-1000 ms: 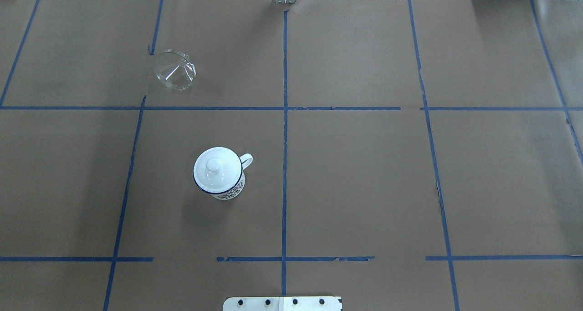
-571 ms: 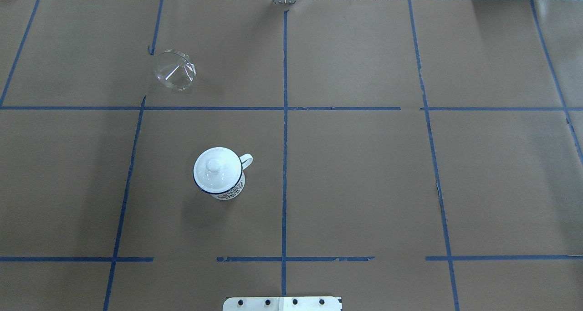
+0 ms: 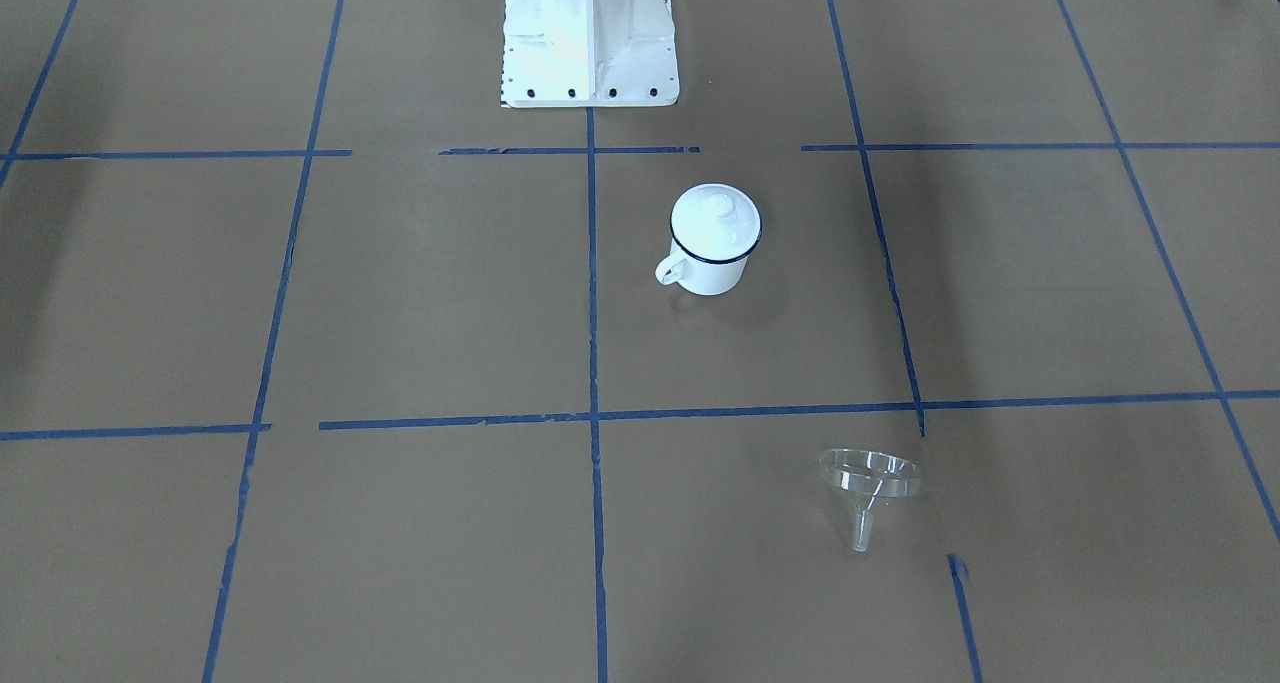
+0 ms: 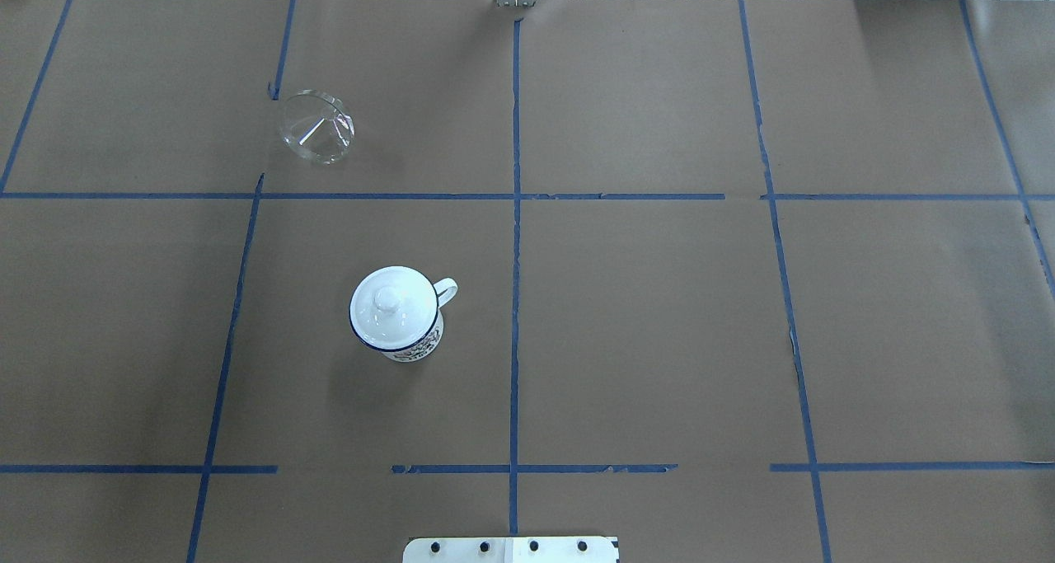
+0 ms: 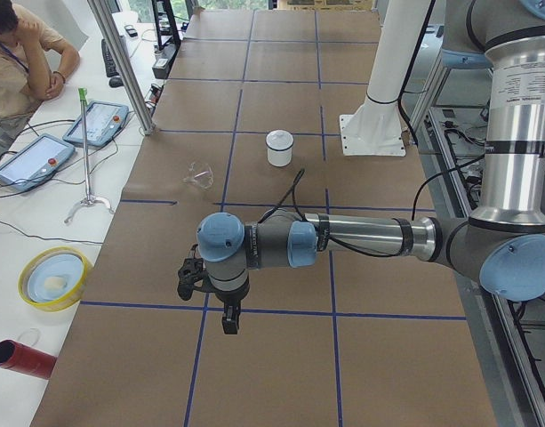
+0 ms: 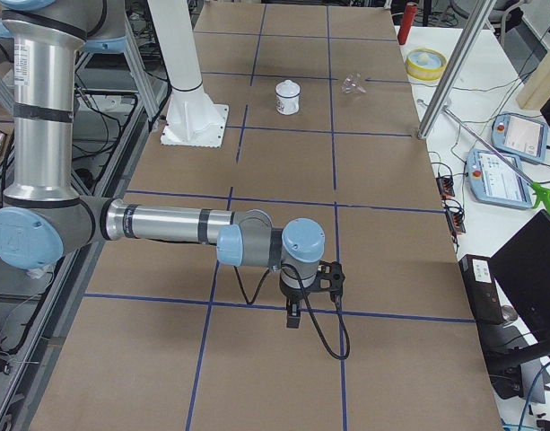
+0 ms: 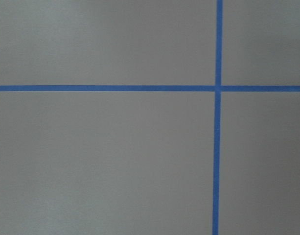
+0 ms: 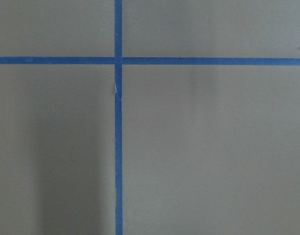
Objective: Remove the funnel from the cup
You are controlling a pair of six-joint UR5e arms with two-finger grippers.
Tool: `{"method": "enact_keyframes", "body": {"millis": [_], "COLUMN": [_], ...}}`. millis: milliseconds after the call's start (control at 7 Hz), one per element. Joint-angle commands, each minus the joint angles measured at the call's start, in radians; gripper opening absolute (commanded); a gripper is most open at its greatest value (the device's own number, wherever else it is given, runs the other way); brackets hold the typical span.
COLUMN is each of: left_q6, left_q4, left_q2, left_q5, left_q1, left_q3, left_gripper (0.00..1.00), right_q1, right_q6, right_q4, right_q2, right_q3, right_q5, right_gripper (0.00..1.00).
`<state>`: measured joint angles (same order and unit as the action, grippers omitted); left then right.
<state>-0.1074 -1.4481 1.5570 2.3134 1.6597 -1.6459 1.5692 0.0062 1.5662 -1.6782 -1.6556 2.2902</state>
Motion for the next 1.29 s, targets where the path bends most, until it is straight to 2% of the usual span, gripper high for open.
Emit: {"method": "enact_keyframes", "body": {"millis": [0, 1143], "left_q6": [0.0, 0.0], "left_q4": [-0.001, 0.002], "left_q2": [0.0, 0.0], "left_q5": [0.001, 0.006], "left_q1": [-0.001, -0.001], "left_q3": [-0.009, -0.021], "left_gripper": [1.0, 1.0], "right_q1": [0.0, 0.0], "right_q6": [0.0, 0.0], "right_q4": [0.0, 0.0], "right_q2": [0.0, 0.0], "right_q3": [-0.001, -0.001], "right_q5": [0.0, 0.0], "right_gripper": [1.0, 1.0]}}
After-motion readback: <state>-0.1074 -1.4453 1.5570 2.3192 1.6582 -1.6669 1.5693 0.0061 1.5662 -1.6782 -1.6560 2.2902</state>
